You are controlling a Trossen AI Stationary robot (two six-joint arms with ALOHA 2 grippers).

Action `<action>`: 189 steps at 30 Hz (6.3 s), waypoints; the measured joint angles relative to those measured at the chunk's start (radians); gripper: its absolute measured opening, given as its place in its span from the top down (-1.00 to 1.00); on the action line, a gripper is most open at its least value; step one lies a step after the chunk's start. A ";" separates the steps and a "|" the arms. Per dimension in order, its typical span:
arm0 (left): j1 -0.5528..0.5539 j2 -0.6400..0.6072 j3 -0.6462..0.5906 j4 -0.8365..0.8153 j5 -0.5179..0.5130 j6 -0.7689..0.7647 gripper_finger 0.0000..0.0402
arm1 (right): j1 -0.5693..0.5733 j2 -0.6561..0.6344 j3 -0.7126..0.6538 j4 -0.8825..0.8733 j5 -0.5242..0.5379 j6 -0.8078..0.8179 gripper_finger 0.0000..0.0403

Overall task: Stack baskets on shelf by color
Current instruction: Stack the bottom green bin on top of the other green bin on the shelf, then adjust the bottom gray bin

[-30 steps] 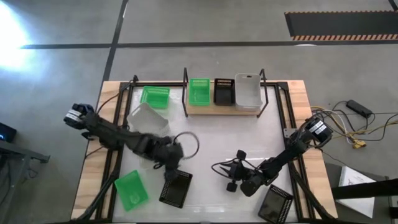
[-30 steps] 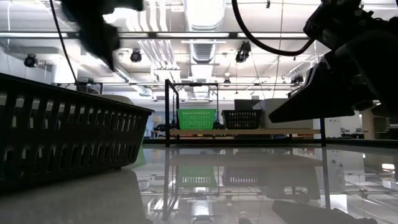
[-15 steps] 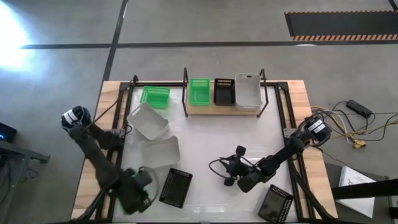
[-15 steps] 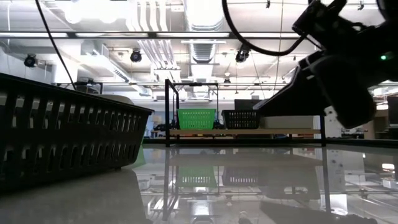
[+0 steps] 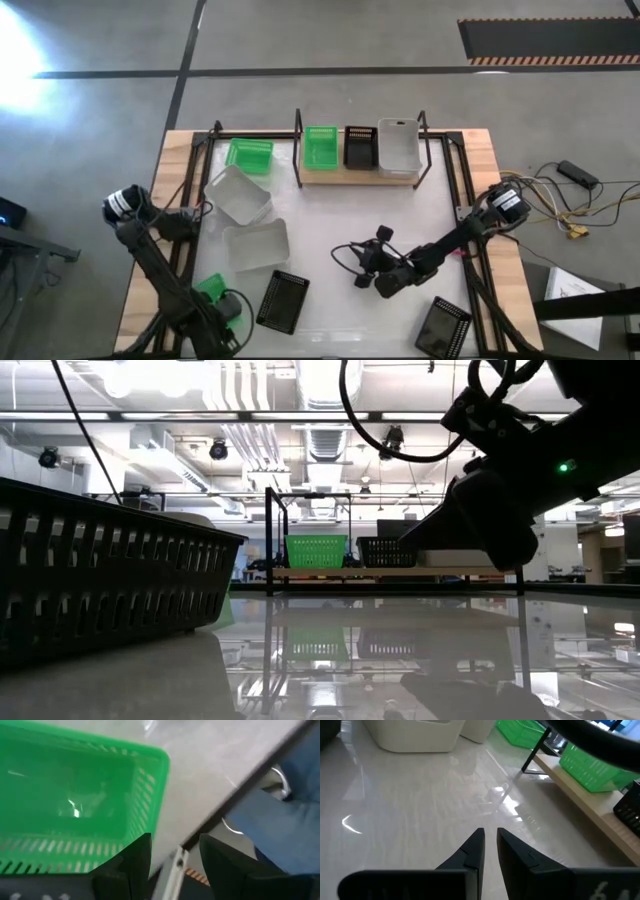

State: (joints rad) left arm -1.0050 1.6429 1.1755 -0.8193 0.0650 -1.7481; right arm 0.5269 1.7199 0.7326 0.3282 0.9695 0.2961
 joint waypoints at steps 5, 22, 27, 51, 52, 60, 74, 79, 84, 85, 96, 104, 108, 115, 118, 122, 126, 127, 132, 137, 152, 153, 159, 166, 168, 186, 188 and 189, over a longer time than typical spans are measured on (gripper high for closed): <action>0.000 0.094 -0.003 -0.001 0.049 0.008 0.24 | 0.001 0.000 0.000 -0.001 0.000 -0.022 0.79; -0.005 0.164 0.155 -0.176 0.133 0.195 0.98 | 0.038 0.000 0.000 -0.002 -0.002 -0.022 0.79; -0.010 0.159 0.285 -0.303 0.126 0.134 1.00 | 0.069 -0.003 0.000 -0.045 0.000 -0.036 0.79; 0.703 0.129 0.590 -0.332 -0.436 1.688 1.00 | 0.183 -0.005 -0.033 -0.123 -0.008 0.179 0.79; 0.768 0.129 0.588 -0.318 -0.441 1.769 1.00 | 0.188 -0.005 -0.039 -0.124 -0.008 0.189 0.79; 1.220 0.151 0.585 -0.208 -0.328 2.161 1.00 | 0.204 -0.006 -0.078 -0.124 0.000 0.317 0.79; 1.324 0.249 0.604 -0.195 -0.346 2.171 1.00 | 0.193 -0.007 -0.082 -0.122 0.105 0.279 0.79; 1.328 0.272 0.604 -0.226 -0.349 2.146 1.00 | 0.193 -0.007 -0.082 -0.121 0.105 0.280 0.79; 1.328 0.281 0.591 -0.218 -0.350 2.144 1.00 | 0.193 -0.007 -0.082 -0.113 0.105 0.280 0.79; 1.328 0.281 0.586 -0.219 -0.350 2.145 1.00 | 0.193 -0.007 -0.082 -0.113 0.105 0.280 0.79; 1.328 0.282 0.584 -0.208 -0.350 2.143 1.00 | 0.193 -0.007 -0.082 -0.110 0.105 0.280 0.79; 1.331 0.282 0.583 -0.190 -0.350 2.118 0.72 | 0.193 -0.008 -0.082 -0.110 0.105 0.280 0.79; 1.331 0.282 0.581 -0.183 -0.350 2.117 0.53 | 0.193 -0.008 -0.082 -0.110 0.105 0.280 0.79; 1.331 0.282 0.581 -0.131 -0.355 2.094 0.39 | 0.193 -0.008 -0.082 -0.109 0.105 0.280 0.79; 1.331 0.282 0.579 -0.098 -0.361 2.107 0.43 | 0.193 -0.008 -0.082 -0.109 0.105 0.280 0.79; 1.326 0.282 0.578 -0.067 -0.373 2.133 0.67 | 0.193 -0.008 -0.082 -0.109 0.105 0.280 0.79; 1.326 0.282 0.577 -0.068 -0.375 2.153 0.95 | 0.193 -0.008 -0.082 -0.109 0.105 0.280 0.79; 1.325 0.282 0.577 -0.067 -0.377 2.155 0.97 | 0.193 -0.008 -0.082 -0.109 0.105 0.280 0.79; 1.311 0.282 0.576 -0.062 -0.436 2.156 0.99 | 0.193 -0.008 -0.082 -0.109 0.105 0.280 0.79; 1.309 0.281 0.573 -0.049 -0.408 2.149 0.99 | 0.192 -0.008 -0.082 -0.109 0.105 0.280 0.79; 1.311 0.285 0.508 -0.027 -0.386 2.145 0.70 | 0.193 -0.008 -0.082 -0.107 0.105 0.280 0.79; 1.311 0.285 0.514 -0.028 -0.386 2.145 0.64 | 0.192 -0.008 -0.082 -0.106 0.105 0.280 0.79; 1.310 0.247 0.550 -0.023 -0.387 2.143 0.34 | 0.193 -0.008 -0.082 -0.106 0.105 0.280 0.79; 1.221 0.142 0.491 -0.013 -0.367 1.959 0.30 | 0.193 -0.008 -0.081 -0.073 0.104 0.280 0.79; 1.162 0.111 0.435 0.031 -0.362 1.937 0.32 | 0.193 -0.008 -0.081 -0.056 0.104 0.280 0.79; 0.330 -0.074 0.048 0.292 -0.475 1.499 0.37 | 0.236 -0.008 0.164 -0.022 -0.121 0.070 0.79; 0.246 -0.074 0.046 0.251 -0.479 1.343 0.37 | 0.268 -0.008 0.211 -0.046 -0.119 0.045 0.79; 0.207 -0.073 0.046 0.222 -0.479 1.246 0.37 | 0.289 -0.008 0.234 -0.068 -0.108 0.036 0.79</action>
State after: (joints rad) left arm -0.7981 1.5696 1.2217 -0.5978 -0.4141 -0.5022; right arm 0.8155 1.7123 0.9670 0.2602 0.8614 0.3324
